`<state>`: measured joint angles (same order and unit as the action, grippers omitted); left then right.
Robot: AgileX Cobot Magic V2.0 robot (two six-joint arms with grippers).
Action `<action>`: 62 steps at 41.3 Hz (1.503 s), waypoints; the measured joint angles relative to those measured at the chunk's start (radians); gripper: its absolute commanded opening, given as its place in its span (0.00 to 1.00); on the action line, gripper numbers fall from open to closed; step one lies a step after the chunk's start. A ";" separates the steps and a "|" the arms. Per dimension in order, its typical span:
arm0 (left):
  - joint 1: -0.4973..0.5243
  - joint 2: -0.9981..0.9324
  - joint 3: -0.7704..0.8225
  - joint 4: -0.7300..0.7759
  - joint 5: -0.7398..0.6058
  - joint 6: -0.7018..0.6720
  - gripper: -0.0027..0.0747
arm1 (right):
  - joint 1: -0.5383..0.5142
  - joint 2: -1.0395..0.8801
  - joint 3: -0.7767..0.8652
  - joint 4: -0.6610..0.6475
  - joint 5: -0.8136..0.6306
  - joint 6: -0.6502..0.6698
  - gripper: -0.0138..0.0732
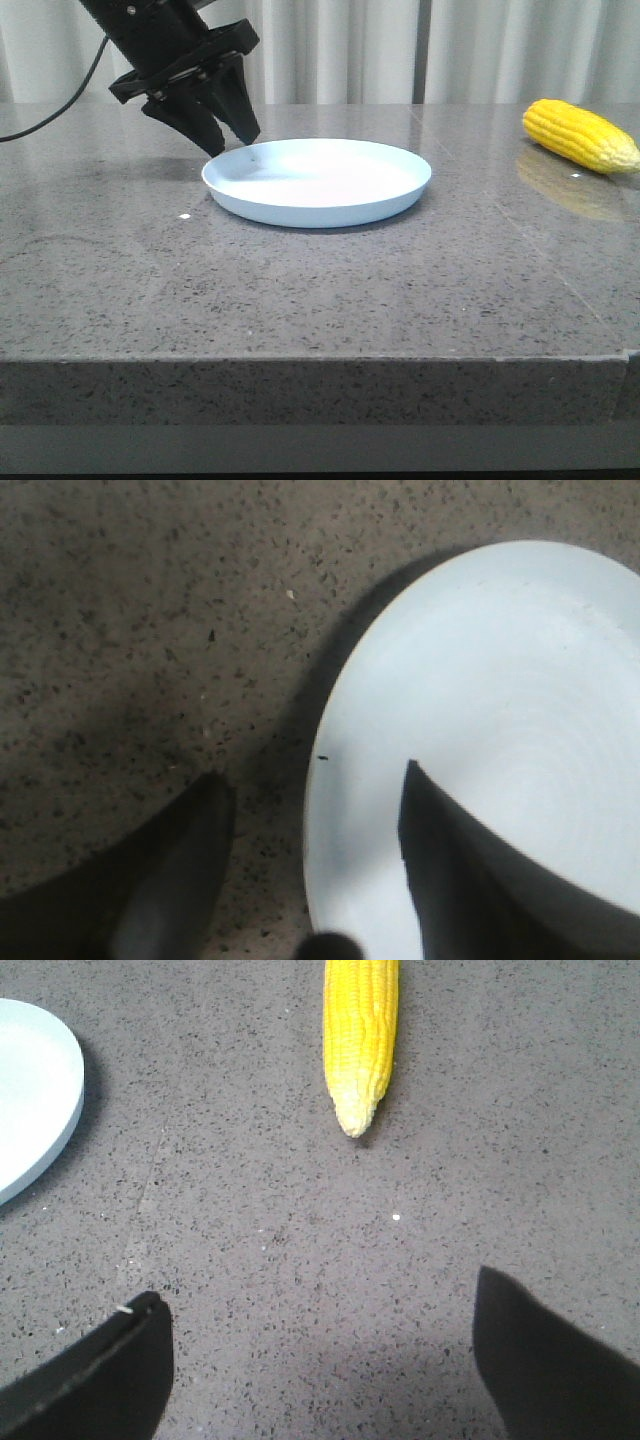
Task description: Place corn on plate with both arms
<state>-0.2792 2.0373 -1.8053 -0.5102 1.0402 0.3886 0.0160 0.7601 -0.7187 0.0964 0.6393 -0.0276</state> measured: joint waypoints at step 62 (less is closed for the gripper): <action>-0.383 -1.214 0.829 0.519 -0.090 -0.360 0.58 | 0.000 0.000 0.000 0.000 -0.002 0.000 0.89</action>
<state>-0.6622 0.8234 -0.9765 0.0087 0.9497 0.0285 0.0160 0.7601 -0.7187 0.0964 0.6377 -0.0276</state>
